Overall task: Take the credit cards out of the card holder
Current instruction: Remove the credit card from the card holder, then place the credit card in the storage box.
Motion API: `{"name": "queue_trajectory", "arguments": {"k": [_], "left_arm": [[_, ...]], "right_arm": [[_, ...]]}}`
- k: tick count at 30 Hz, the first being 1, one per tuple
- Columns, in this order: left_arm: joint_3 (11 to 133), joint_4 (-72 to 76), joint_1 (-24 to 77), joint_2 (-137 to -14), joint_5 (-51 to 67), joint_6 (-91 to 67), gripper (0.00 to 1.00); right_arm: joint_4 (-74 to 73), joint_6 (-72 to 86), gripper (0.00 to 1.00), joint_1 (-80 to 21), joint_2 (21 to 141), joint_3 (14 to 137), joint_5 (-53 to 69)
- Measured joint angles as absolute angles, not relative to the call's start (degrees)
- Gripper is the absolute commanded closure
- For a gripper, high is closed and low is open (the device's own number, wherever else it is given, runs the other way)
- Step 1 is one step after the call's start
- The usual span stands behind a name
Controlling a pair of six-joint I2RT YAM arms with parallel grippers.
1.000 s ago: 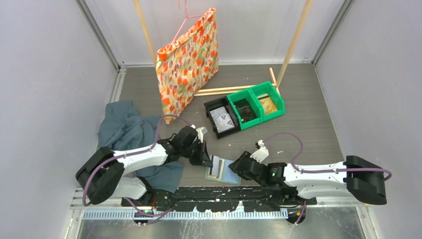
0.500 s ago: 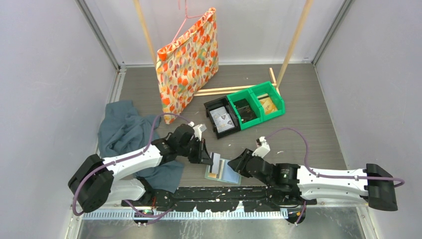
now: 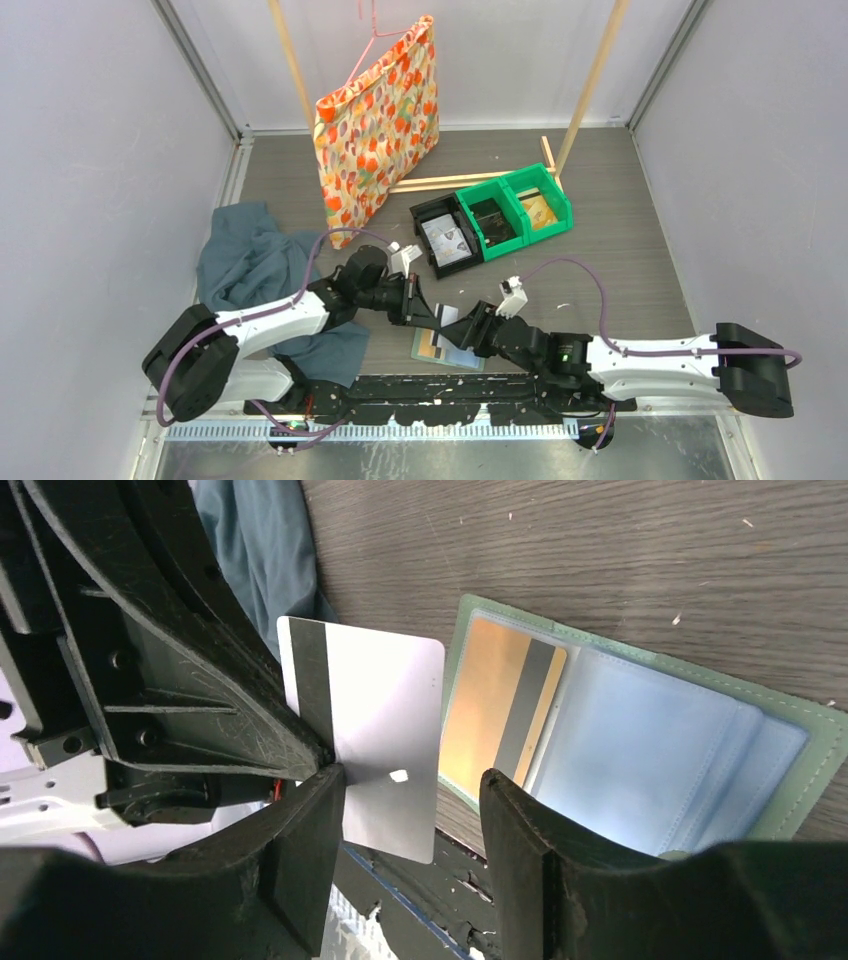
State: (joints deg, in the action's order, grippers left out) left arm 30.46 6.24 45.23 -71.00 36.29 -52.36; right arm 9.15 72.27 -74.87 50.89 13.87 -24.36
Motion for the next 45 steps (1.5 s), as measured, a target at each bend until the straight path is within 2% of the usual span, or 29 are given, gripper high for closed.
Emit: {"name": "queue_trajectory", "arguments": {"k": [6,15,17,21,25,27,31,32,35,37,38,42,45], "left_arm": [[27.4,16.7,44.0,-72.9,41.6,-58.0,0.99],[27.2,26.1,43.9,-73.2,47.8,-61.9,0.99],[27.2,26.9,43.9,-73.2,48.5,-62.5,1.0],[27.2,27.2,43.9,-73.1,49.3,-62.8,1.0],[27.2,27.4,43.9,-73.0,49.7,-63.1,0.99],[27.1,27.3,43.8,-72.7,49.7,-63.0,0.99],[26.4,27.2,43.2,-72.3,49.7,-63.2,0.99],[26.2,27.0,43.0,-72.1,49.7,-63.2,0.96],[25.8,26.0,42.4,-71.4,49.3,-63.2,0.63],[25.8,25.6,42.4,-70.9,49.0,-63.4,0.47],[25.8,25.2,42.3,-70.4,49.1,-63.6,0.42],[26.0,20.1,40.5,-65.9,49.1,-62.2,0.35],[27.2,12.3,36.6,-61.3,47.9,-59.4,0.32]], "right_arm": [[19.2,73.3,0.43,-74.9,43.9,5.7,-24.0],[20.6,73.5,0.47,-74.9,29.6,3.2,-22.3],[21.1,73.6,0.51,-74.9,27.6,2.1,-22.0],[20.9,73.9,0.65,-74.9,25.8,1.3,-21.8],[20.9,73.7,0.9,-74.9,26.1,1.3,-21.3],[21.1,73.8,0.98,-74.9,26.9,1.3,-21.1],[20.8,73.6,0.99,-74.9,29.8,3.1,-21.0],[20.5,73.5,0.99,-74.9,30.9,3.9,-21.1],[18.2,72.7,0.99,-74.9,33.3,6.3,-21.3],[16.3,71.8,0.99,-74.9,34.0,8.5,-21.5],[14.5,71.2,0.99,-74.9,34.2,10.0,-21.7],[4.1,67.5,0.99,-74.9,34.6,17.3,-24.0],[-7.5,62.2,0.99,-74.9,37.3,27.2,-27.7]]}}
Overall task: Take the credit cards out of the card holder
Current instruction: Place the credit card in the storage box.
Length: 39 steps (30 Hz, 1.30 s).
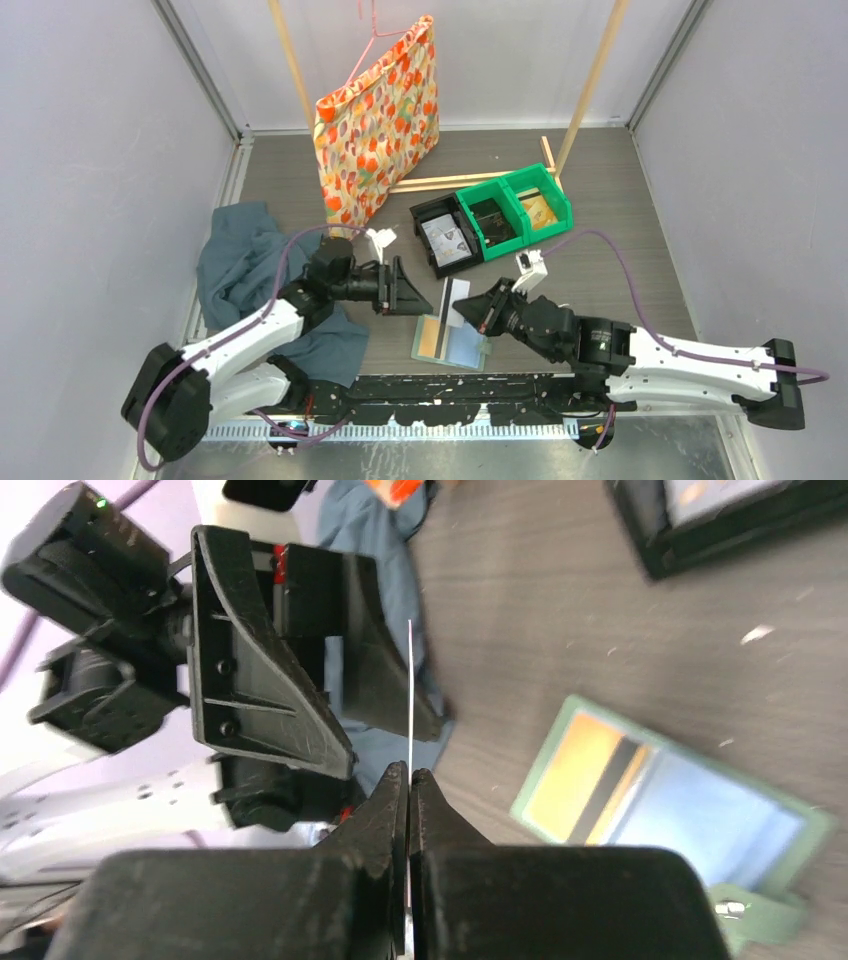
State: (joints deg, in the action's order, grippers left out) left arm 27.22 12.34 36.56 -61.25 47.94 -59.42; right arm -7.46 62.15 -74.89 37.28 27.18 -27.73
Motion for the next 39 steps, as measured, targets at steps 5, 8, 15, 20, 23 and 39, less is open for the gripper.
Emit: {"name": "queue_trajectory", "arguments": {"k": [5,8,15,20,23,39], "left_arm": [[29.1,-2.3,28.0,-54.1,43.9,-53.2,0.32],[29.1,-8.7,22.0,-52.2,42.8,-51.5,0.34],[28.3,-13.7,17.6,-52.0,43.7,-51.4,0.35],[27.9,-14.5,17.6,-51.3,43.7,-51.3,0.35],[27.9,-14.5,17.6,-51.3,43.7,-51.2,0.37],[27.9,-14.2,17.6,-51.9,45.1,-50.8,0.39]], "right_arm": [[-22.3,50.1,0.99,-74.9,47.6,45.3,-37.1],[-27.5,40.6,0.99,-74.9,56.0,54.3,-44.9],[-24.6,12.6,0.99,-73.9,71.6,59.1,-51.8],[-18.7,-2.3,0.99,-69.0,76.6,58.3,-46.7],[-17.6,-7.3,0.99,-65.4,80.5,58.9,-44.2],[-0.6,-33.5,0.99,-57.2,90.7,57.4,-29.6]]}}
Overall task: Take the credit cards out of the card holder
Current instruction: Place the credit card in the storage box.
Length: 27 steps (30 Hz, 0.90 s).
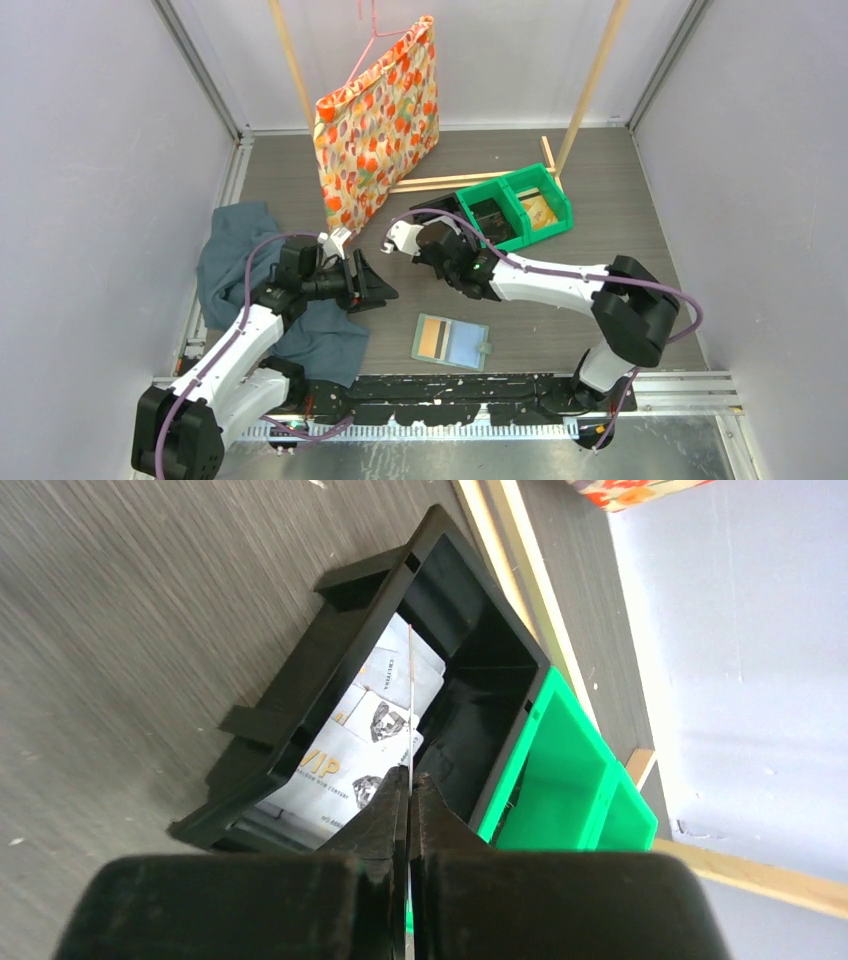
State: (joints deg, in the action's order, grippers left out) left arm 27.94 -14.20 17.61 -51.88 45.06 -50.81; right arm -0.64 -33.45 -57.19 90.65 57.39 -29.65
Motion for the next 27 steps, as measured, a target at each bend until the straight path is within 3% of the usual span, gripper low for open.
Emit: {"name": "queue_trajectory", "arguments": {"k": [15,22,27], "left_arm": [[27.9,-14.2,17.6,-51.4,45.0,-51.9,0.39],[27.9,-14.2,17.6,-51.3,45.0,-51.9,0.39],[27.9,-14.0,17.6,-51.5,45.0,-51.9,0.39]], "right_arm": [[8.3,-44.9,0.98,-48.9,103.8,58.6,-23.6],[14.6,-46.9,0.62,-48.1,106.1,57.5,-24.3],[15.0,-45.3,0.5,-48.3,103.4,55.9,-24.6]]}}
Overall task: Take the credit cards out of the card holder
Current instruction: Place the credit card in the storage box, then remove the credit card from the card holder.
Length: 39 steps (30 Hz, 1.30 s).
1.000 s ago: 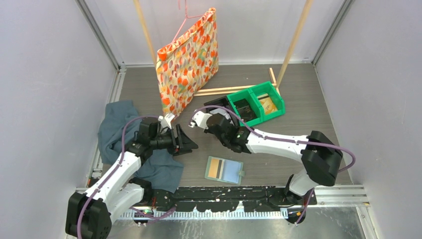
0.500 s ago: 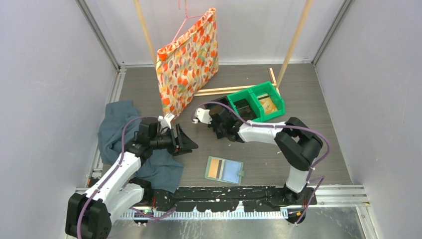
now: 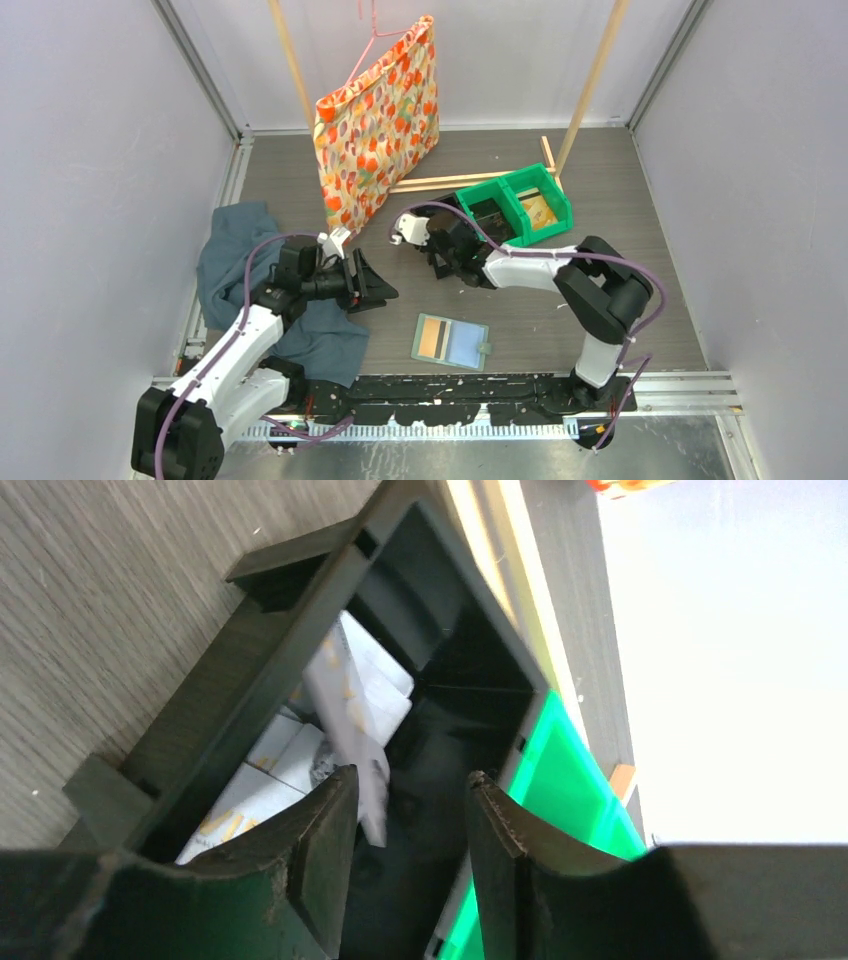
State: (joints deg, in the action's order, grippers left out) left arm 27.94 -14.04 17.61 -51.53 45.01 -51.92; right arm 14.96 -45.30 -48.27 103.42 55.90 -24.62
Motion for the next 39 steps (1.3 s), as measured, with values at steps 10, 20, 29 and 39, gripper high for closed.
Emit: {"name": "queue_trajectory", "arguments": {"k": [10,20,29,39], "left_arm": [[28.9,-14.2,17.6,-53.0,45.0,-51.8,0.4],[31.7,-12.5,31.6,-56.0,38.7,-52.0,0.41],[31.0,-3.6,40.2,-68.4,36.3,-54.7,0.44],[26.4,3.5,42.6,-74.7,33.6,-58.1,0.45]], "right_arm": [[7.8,-36.0,0.48,-52.2,81.1,52.9,-25.5],[-7.9,9.0,0.18,-57.4,52.5,46.2,-24.3],[-11.4,52.0,0.51,-64.8,45.3,26.2,-20.8],[-1.6,73.1,0.79,-75.2,63.3,23.5,-26.2]]}}
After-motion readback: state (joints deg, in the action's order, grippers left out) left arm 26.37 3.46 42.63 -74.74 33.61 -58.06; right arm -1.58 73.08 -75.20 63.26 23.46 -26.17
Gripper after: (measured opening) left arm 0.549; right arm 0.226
